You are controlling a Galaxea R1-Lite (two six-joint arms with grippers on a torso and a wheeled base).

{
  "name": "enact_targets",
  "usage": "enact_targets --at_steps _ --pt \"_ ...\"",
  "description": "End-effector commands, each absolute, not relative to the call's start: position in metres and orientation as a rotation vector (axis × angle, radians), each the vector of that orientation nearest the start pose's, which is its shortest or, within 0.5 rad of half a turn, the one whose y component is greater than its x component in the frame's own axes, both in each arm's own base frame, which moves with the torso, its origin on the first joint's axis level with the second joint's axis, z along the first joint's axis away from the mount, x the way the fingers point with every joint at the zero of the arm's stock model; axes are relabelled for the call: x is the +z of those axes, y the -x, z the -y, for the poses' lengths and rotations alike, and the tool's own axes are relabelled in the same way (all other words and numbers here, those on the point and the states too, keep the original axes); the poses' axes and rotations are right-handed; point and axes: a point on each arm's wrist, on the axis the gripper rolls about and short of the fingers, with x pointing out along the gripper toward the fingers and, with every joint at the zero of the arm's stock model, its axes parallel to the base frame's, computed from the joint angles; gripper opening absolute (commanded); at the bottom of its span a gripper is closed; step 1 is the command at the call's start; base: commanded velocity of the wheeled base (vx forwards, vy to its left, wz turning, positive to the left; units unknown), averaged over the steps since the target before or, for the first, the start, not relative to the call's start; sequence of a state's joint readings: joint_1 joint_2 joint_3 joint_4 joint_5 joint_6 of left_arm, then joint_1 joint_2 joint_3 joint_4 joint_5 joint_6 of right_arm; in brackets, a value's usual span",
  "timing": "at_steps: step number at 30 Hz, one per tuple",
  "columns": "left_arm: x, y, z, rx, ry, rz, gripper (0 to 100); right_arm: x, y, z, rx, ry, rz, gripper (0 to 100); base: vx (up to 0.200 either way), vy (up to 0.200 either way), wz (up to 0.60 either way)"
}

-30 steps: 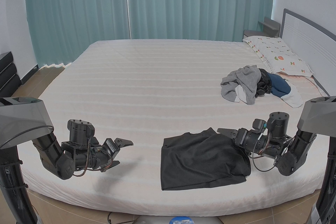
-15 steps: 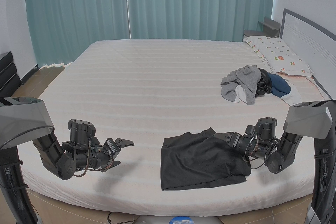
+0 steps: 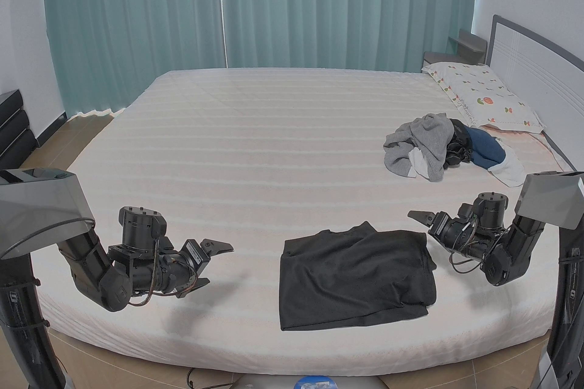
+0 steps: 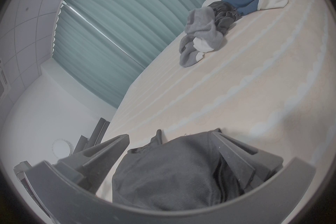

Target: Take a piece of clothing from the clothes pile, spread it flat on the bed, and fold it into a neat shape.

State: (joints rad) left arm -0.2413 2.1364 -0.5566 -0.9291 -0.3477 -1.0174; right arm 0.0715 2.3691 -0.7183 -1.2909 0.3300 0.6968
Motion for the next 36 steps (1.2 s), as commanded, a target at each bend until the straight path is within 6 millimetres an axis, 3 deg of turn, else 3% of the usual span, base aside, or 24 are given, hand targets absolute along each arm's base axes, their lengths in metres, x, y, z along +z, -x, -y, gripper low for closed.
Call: enact_targets --at_steps 1,20,36 --pt "0.016 -0.305 0.083 -0.183 0.988 -0.89 100 -0.004 -0.371 -0.034 0.261 -0.731 -0.476 100 0.0 0.0 0.0" --pt "0.021 -0.31 0.094 -0.213 0.992 -0.877 100 -0.002 -0.37 -0.041 0.277 -0.74 -0.481 100 0.0 0.0 0.0" --pt "0.022 -0.311 0.099 -0.218 0.975 -0.869 100 -0.002 -0.367 -0.041 0.273 -0.74 -0.49 100 0.0 -0.188 0.0"
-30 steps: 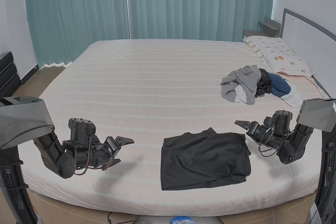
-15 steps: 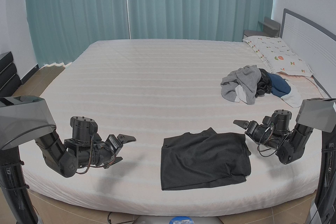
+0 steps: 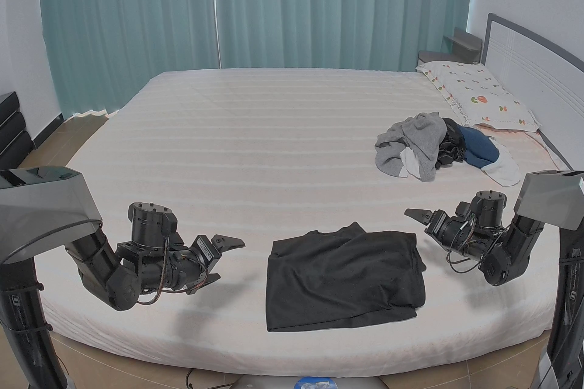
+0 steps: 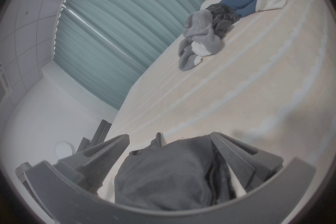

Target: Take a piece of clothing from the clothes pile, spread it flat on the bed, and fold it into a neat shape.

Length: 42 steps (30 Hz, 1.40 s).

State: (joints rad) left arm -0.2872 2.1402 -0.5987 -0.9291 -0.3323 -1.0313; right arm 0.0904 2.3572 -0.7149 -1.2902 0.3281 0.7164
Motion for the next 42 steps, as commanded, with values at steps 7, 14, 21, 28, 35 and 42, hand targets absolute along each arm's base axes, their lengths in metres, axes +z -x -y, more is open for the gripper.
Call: enact_targets --at_steps 7,14,21,28,35,42 --pt "0.025 -0.325 0.102 -0.136 0.946 -0.805 100 -0.005 -0.362 -0.047 0.28 -0.738 -0.512 100 0.0 0.0 0.0" --pt "0.002 -0.348 0.14 -0.095 0.866 -0.79 100 -0.007 -0.356 -0.054 0.292 -0.736 -0.539 100 0.0 0.0 0.0" --pt "-0.016 -0.356 0.153 -0.07 0.718 -0.768 100 -0.008 -0.354 -0.057 0.3 -0.733 -0.547 100 0.0 0.0 0.0" --pt "-0.016 -0.361 0.167 -0.105 0.714 -0.755 100 -0.007 -0.355 -0.058 0.303 -0.732 -0.543 100 0.0 0.0 0.0" --pt "-0.016 -0.362 0.173 -0.115 0.703 -0.764 0 -0.007 -0.356 -0.061 0.31 -0.73 -0.543 100 0.0 0.0 0.0" --pt "-0.016 -0.359 0.17 -0.101 0.701 -0.769 0 -0.011 -0.354 -0.069 0.322 -0.719 -0.562 100 0.0 0.0 0.0"
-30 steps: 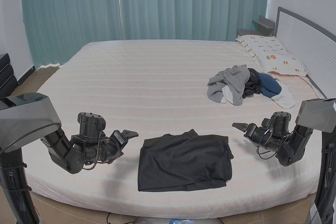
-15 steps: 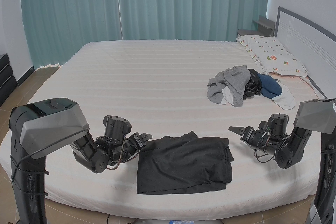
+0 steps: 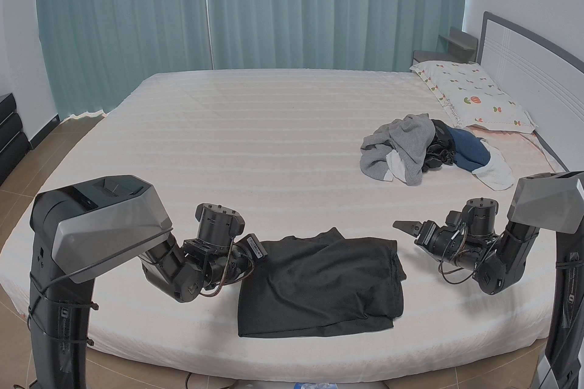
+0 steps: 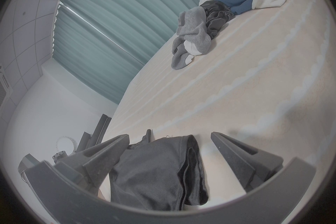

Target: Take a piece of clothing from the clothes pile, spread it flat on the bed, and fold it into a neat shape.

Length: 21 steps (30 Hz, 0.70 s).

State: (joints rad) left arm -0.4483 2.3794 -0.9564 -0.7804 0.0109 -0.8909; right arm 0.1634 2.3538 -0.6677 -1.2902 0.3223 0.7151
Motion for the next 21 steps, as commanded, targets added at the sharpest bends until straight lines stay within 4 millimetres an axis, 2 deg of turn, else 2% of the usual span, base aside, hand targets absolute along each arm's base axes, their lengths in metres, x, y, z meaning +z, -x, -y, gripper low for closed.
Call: enact_targets --at_steps 1,6,21 --pt "-0.017 -0.359 0.168 -0.089 0.701 -0.767 0 -0.013 -0.354 -0.07 0.324 -0.717 -0.566 100 0.0 0.0 0.0" --pt "-0.016 -0.358 0.161 -0.03 0.694 -0.731 0 -0.029 -0.359 -0.08 0.336 -0.702 -0.598 100 0.0 0.0 0.0" --pt "-0.02 -0.36 0.157 -0.011 0.698 -0.733 0 -0.043 -0.371 -0.097 0.376 -0.689 -0.602 100 0.0 0.0 0.0"
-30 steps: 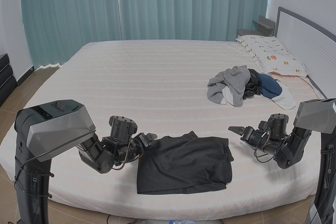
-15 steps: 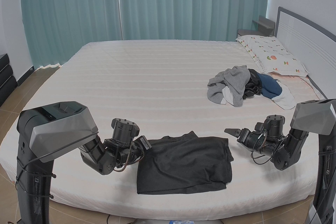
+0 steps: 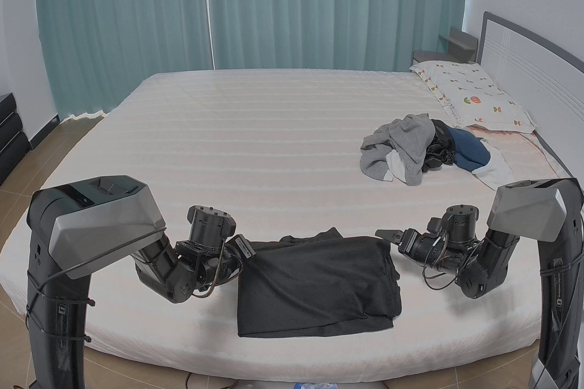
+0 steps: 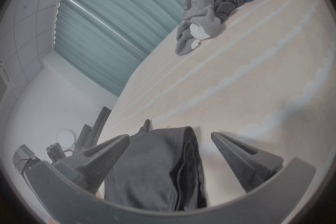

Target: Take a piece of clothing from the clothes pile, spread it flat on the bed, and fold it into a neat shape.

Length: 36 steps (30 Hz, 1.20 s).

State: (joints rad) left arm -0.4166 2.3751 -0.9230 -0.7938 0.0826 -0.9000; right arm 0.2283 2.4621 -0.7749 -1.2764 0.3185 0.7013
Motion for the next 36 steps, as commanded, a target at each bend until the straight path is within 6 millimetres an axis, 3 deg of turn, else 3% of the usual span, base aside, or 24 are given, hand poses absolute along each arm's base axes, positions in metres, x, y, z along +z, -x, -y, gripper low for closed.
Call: enact_targets --at_steps 1,2,3,16,29,30,36 --pt "-0.02 -0.36 0.156 -0.011 0.699 -0.733 0 -0.044 -0.373 -0.098 0.378 -0.689 -0.601 100 0.0 0.0 0.0" --pt "-0.02 -0.36 0.156 -0.01 0.698 -0.735 0 -0.047 -0.373 -0.099 0.379 -0.689 -0.604 100 0.0 0.0 0.0" --pt "-0.02 -0.36 0.156 -0.01 0.698 -0.735 0 -0.048 -0.374 -0.1 0.38 -0.688 -0.605 0 0.0 0.0 0.0" --pt "-0.023 -0.361 0.153 -0.002 0.69 -0.736 0 -0.042 -0.388 -0.089 0.338 -0.698 -0.534 0 0.0 0.0 0.0" --pt "-0.022 -0.362 0.151 -0.003 0.698 -0.737 0 -0.044 -0.389 -0.088 0.336 -0.697 -0.533 0 0.0 0.0 0.0" --pt "-0.021 -0.361 0.151 -0.003 0.7 -0.738 100 -0.044 -0.389 -0.088 0.337 -0.697 -0.533 100 0.0 0.0 0.0" --pt "-0.019 -0.363 0.149 0.0 0.711 -0.732 100 -0.036 -0.381 -0.085 0.34 -0.712 -0.537 100 0.0 0.0 0.0"
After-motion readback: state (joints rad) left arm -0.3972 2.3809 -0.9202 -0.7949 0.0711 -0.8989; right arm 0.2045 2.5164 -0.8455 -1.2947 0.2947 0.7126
